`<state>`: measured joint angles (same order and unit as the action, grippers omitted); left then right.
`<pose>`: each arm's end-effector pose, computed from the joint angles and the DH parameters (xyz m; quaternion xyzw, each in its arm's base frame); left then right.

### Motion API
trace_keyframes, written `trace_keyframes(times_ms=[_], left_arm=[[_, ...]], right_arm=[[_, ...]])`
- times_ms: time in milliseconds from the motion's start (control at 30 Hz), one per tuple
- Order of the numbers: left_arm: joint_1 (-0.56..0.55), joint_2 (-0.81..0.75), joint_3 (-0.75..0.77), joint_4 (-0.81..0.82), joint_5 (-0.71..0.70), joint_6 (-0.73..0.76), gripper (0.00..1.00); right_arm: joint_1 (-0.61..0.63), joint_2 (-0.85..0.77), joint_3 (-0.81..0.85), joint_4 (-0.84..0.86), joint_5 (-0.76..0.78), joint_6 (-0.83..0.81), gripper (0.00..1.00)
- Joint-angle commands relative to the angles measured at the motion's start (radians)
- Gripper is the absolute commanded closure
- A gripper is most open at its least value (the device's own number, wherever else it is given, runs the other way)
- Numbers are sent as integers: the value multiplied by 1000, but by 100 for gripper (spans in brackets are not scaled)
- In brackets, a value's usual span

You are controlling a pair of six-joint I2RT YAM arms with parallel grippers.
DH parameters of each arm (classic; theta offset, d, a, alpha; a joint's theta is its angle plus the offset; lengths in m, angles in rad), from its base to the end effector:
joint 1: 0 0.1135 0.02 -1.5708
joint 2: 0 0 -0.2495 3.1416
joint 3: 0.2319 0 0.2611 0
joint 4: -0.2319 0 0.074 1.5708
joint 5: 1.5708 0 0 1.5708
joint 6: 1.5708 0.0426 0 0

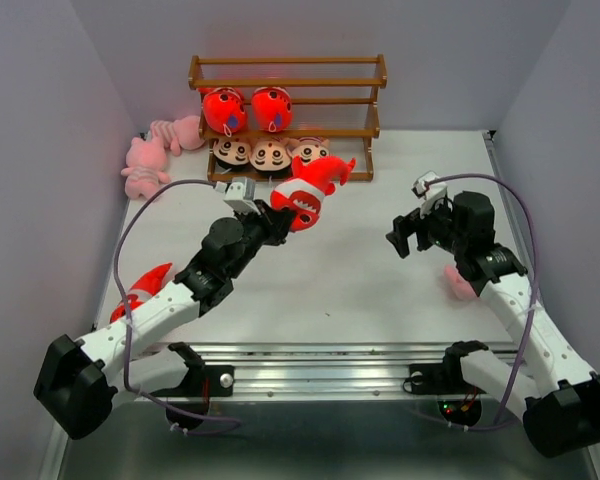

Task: Place and organize the stuffed toys onto the shelf
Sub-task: Pass the stuffed toy from the right arm to the left, then place the stuffed toy onto shelf

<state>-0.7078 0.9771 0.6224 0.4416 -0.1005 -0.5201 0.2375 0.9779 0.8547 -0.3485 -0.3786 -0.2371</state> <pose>0.1969 -0.1629 0.2984 0.0264 0.6754 -0.3964 0.6213 0.2308 0.0721 0.2971 -0.2924 0.7910 0.1606 0.5129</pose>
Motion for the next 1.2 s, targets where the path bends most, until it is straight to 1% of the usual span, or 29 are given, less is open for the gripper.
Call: trace_keyframes(times_ms=[0, 67, 167, 200, 267, 300, 367, 467, 600, 700, 733, 833, 967, 1000, 1167], left_arm=[[10, 102, 146, 29, -65, -9, 100], [10, 184, 230, 2, -83, -35, 100], [10, 256, 310, -56, -136, -98, 100], [10, 303, 363, -73, -149, -113, 100], [8, 354, 422, -127, -182, -152, 100], [10, 404, 483, -144, -205, -164, 100], [10, 457, 546, -210, -225, -196, 100], [10, 593, 725, -338, -272, -236, 100], [10, 679, 839, -409, -303, -262, 100], [10, 730, 917, -440, -362, -297, 100], [11, 747, 942, -495, -378, -308, 100], [13, 799, 1023, -515, -406, -311, 100], [24, 862, 1125, -543, -415, -308, 100], [27, 889, 1170, -550, -413, -310, 100], [42, 977, 1310, -645, -436, -340, 100]], right_arm=[[-46, -97, -91, 170, 126, 81, 0], [-66, -117, -124, 192, 78, 97, 0], [-75, -139, -148, 194, 93, 105, 0], [-84, -145, -149, 195, 93, 105, 0], [-84, -151, -157, 198, 81, 102, 0], [-84, -154, -158, 198, 80, 101, 0], [-93, -163, -160, 198, 87, 98, 0], [-93, -174, -160, 198, 95, 96, 0], [-93, -182, -161, 198, 92, 94, 0], [-93, -186, -161, 200, 92, 94, 0], [-93, -186, -161, 198, 93, 94, 0], [-93, -192, -161, 198, 93, 91, 0], [-93, -197, -161, 198, 96, 88, 0], [-93, -199, -164, 198, 96, 88, 0], [-93, -203, -164, 200, 99, 85, 0]])
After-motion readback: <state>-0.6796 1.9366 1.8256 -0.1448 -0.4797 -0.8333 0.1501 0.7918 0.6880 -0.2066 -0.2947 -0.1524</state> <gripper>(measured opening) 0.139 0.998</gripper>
